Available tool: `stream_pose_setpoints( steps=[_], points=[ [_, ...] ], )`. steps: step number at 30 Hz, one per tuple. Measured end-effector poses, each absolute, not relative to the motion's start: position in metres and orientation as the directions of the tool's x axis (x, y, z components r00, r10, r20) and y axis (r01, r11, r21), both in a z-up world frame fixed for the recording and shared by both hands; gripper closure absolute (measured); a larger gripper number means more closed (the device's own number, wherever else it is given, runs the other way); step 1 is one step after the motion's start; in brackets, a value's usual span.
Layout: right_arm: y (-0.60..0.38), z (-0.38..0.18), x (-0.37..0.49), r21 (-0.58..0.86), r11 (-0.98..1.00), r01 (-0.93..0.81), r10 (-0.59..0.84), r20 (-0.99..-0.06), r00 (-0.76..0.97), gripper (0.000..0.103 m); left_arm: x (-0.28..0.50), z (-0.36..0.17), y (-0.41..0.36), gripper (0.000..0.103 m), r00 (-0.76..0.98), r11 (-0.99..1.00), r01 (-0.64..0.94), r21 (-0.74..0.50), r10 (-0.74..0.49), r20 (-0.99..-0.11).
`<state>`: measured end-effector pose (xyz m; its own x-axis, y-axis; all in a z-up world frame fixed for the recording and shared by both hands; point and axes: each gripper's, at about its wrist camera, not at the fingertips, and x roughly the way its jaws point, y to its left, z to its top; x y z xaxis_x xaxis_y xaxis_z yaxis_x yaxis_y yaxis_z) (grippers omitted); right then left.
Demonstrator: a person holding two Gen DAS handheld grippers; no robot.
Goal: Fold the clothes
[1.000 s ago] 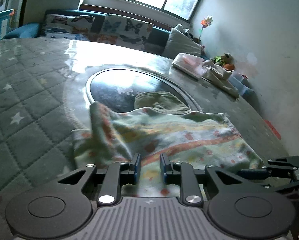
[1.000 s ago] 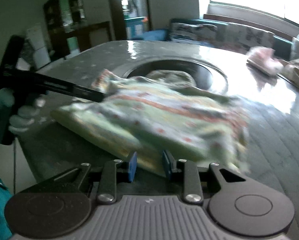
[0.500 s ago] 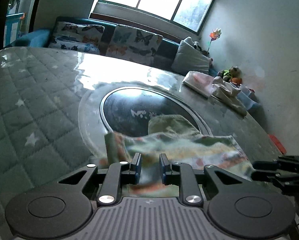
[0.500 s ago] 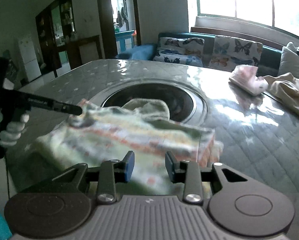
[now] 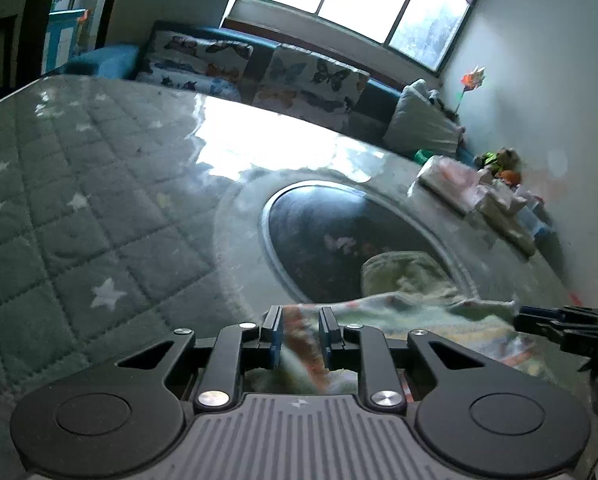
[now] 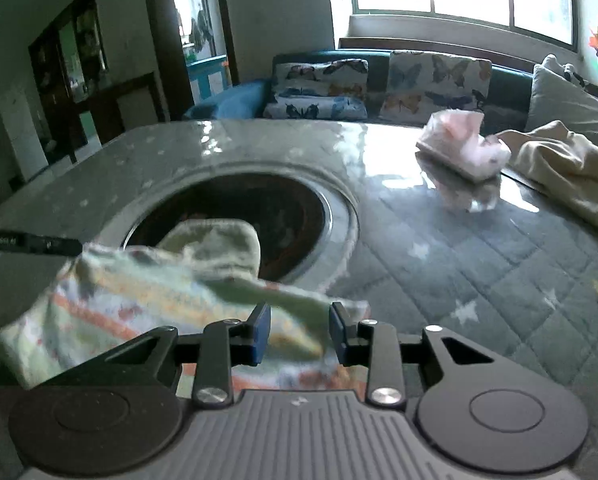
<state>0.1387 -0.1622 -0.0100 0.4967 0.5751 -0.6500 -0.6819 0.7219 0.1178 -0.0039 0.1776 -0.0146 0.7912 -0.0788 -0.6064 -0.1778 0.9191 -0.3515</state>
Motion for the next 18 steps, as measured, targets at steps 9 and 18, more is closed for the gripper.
stream_pose_setpoints(
  steps=[9, 18],
  points=[
    [-0.144, -0.018, 0.149, 0.056, 0.732, -0.679, 0.527, -0.677, 0.513, 0.07, -0.001, -0.012, 0.152, 0.082, 0.784, 0.936, -0.099, -0.338, -0.136, -0.605],
    [-0.12, 0.003, 0.077, 0.02, 0.59, -0.807, 0.635, -0.629, 0.448, 0.067, -0.017, 0.002, 0.115, 0.082, 0.793, 0.934, 0.029, -0.355, -0.237, -0.561]
  ],
)
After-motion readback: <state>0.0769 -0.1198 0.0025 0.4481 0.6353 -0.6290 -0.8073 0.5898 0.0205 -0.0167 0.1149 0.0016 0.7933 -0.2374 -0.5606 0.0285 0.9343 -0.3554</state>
